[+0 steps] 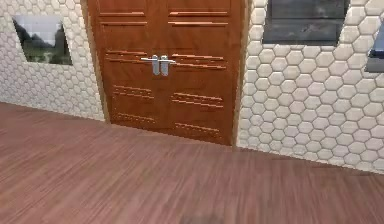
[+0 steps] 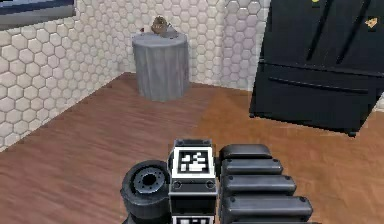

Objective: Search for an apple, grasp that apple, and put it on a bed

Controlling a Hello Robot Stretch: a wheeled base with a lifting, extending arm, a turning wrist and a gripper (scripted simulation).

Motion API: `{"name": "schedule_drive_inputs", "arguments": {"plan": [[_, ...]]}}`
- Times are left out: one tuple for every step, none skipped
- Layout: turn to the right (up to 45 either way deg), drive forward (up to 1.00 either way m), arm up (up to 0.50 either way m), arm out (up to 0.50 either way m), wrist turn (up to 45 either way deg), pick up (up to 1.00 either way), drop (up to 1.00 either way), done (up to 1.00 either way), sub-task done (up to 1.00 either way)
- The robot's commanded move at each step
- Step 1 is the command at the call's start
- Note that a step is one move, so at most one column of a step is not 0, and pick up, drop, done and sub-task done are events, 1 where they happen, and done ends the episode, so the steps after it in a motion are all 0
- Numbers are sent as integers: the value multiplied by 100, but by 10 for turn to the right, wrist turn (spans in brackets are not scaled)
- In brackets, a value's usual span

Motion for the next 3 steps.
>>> {"name": "schedule_drive_inputs", "arguments": {"plan": [[-210,0,0,0,0,0,0,0,0],[0,70,0,0,0,0,0,0,0],[-450,0,0,0,0,0,0,0,0]]}}
